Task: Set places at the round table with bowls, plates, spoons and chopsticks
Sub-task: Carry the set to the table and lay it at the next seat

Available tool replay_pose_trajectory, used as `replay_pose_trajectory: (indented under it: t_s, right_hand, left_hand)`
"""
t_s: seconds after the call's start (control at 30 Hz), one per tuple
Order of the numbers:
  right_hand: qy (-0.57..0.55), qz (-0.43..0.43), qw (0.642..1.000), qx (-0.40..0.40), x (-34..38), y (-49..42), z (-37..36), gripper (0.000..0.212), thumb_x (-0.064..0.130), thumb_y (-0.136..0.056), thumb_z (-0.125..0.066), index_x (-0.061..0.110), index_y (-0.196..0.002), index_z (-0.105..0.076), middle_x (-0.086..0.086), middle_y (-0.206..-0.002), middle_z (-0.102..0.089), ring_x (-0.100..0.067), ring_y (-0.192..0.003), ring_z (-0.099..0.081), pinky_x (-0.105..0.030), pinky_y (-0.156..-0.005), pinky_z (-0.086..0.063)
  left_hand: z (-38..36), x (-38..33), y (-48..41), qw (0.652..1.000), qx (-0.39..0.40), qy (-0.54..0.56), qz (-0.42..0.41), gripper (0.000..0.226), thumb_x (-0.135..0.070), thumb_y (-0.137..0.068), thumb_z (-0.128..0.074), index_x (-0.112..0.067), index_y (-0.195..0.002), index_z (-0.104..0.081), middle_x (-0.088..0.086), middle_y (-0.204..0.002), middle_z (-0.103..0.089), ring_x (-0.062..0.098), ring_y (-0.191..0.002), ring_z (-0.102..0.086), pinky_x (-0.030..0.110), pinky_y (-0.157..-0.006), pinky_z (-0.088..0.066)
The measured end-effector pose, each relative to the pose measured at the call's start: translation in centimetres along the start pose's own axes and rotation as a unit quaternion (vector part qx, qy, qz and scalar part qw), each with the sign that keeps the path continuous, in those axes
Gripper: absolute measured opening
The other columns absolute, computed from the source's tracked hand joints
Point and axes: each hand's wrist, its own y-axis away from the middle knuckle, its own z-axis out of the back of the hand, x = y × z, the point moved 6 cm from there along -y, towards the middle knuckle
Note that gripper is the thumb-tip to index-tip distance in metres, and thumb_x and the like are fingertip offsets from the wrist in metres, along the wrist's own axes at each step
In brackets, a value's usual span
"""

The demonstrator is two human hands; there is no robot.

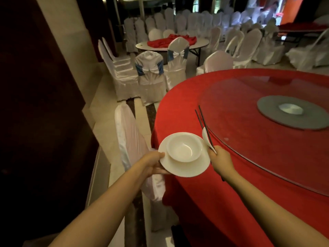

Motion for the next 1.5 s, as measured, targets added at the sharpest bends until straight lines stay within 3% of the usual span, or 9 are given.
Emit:
replay_pose_trajectory:
  t_s: [0.17,0.47,0.77,0.87,0.97,1.07,1.3,1.43,1.5]
  right_hand:
    - [-0.031,-0.048,0.997,-0.057,-0.8,-4.6,-1.0,0.039,0.027,-0.092,-0.048,0.016,-0.057,-0.038,0.002,-0.056,-0.046,-0.012,-0.051,-0.038,-0.028,-0.046,-0.026]
    - [-0.041,-0.193,0.962,-0.187,-5.1,-9.8,-5.2,0.023,0.02,-0.094,-0.047,0.002,-0.082,-0.054,-0.006,-0.073,-0.053,-0.022,-0.066,-0.046,-0.026,-0.047,-0.03]
    - [-0.044,-0.348,0.878,-0.325,-7.1,-10.9,-12.1,0.028,0.019,-0.096,-0.046,0.01,-0.07,-0.04,-0.003,-0.071,-0.05,-0.022,-0.066,-0.046,-0.028,-0.058,-0.026]
    - [-0.046,-0.374,0.856,-0.355,-7.2,-11.3,-14.4,0.025,0.017,-0.096,-0.047,0.008,-0.073,-0.041,-0.008,-0.074,-0.051,-0.021,-0.066,-0.045,-0.026,-0.054,-0.02]
    - [-0.048,-0.384,0.845,-0.369,-7.0,-11.9,-16.3,0.022,0.015,-0.096,-0.047,0.005,-0.076,-0.045,-0.009,-0.074,-0.051,-0.022,-0.067,-0.046,-0.025,-0.053,-0.019]
    - [-0.06,-0.402,0.836,-0.369,-7.0,-12.3,-17.9,0.024,0.017,-0.096,-0.047,-0.003,-0.084,-0.052,-0.011,-0.077,-0.056,-0.022,-0.067,-0.049,-0.023,-0.052,-0.023]
    - [-0.041,-0.43,0.82,-0.374,-6.7,-13.1,-18.6,0.023,0.017,-0.096,-0.047,-0.001,-0.084,-0.052,-0.007,-0.076,-0.052,-0.021,-0.068,-0.049,-0.028,-0.059,-0.032]
    - [-0.038,-0.426,0.825,-0.369,-6.8,-13.0,-18.8,0.021,0.017,-0.095,-0.047,0.002,-0.081,-0.051,-0.005,-0.073,-0.052,-0.013,-0.056,-0.045,-0.016,-0.044,-0.028]
    - [-0.046,-0.42,0.828,-0.369,-6.8,-13.0,-18.7,0.021,0.017,-0.095,-0.047,0.004,-0.078,-0.05,-0.006,-0.072,-0.053,-0.004,-0.052,-0.041,-0.011,-0.042,-0.034]
  left_hand:
    - [-0.8,-4.6,-7.1,0.996,0.04,-0.075,0.012,0.029,-0.009,-0.094,-0.044,-0.007,-0.123,-0.049,0.009,-0.092,-0.063,0.022,-0.081,-0.064,0.046,-0.078,-0.055]
    - [-3.7,-9.7,-21.9,0.959,0.143,-0.238,0.054,0.037,-0.006,-0.095,-0.046,-0.004,-0.132,-0.047,0.017,-0.128,-0.057,0.032,-0.116,-0.057,0.043,-0.085,-0.05]
    - [-6.6,-11.9,-32.4,0.869,0.265,-0.416,0.045,0.034,-0.002,-0.092,-0.051,-0.005,-0.125,-0.053,0.015,-0.117,-0.06,0.023,-0.095,-0.056,0.038,-0.081,-0.048]
    - [-6.9,-12.1,-35.3,0.847,0.272,-0.457,0.005,0.009,0.003,-0.088,-0.055,-0.004,-0.094,-0.057,0.014,-0.095,-0.057,0.023,-0.081,-0.057,0.036,-0.071,-0.051]
    - [-6.5,-12.0,-37.5,0.824,0.272,-0.496,-0.031,0.024,0.005,-0.085,-0.059,-0.01,-0.07,-0.047,0.008,-0.075,-0.053,0.02,-0.07,-0.056,0.03,-0.06,-0.051]
    - [-6.1,-12.0,-38.9,0.81,0.282,-0.512,-0.053,0.025,0.004,-0.083,-0.061,-0.011,-0.068,-0.048,0.006,-0.072,-0.053,0.025,-0.08,-0.058,0.029,-0.055,-0.053]
    - [-7.1,-13.2,-40.5,0.772,0.269,-0.564,-0.118,0.026,-0.002,-0.079,-0.067,-0.016,-0.066,-0.05,0.012,-0.082,-0.059,0.028,-0.076,-0.062,0.042,-0.067,-0.057]
    - [-7.1,-13.1,-40.8,0.741,0.258,-0.602,-0.149,0.02,-0.004,-0.076,-0.07,-0.013,-0.068,-0.053,0.014,-0.083,-0.063,0.028,-0.075,-0.064,0.043,-0.073,-0.059]
    - [-7.3,-13.2,-40.7,0.724,0.257,-0.617,-0.168,0.013,-0.006,-0.075,-0.07,-0.009,-0.076,-0.057,0.014,-0.083,-0.063,0.028,-0.074,-0.064,0.04,-0.069,-0.059]
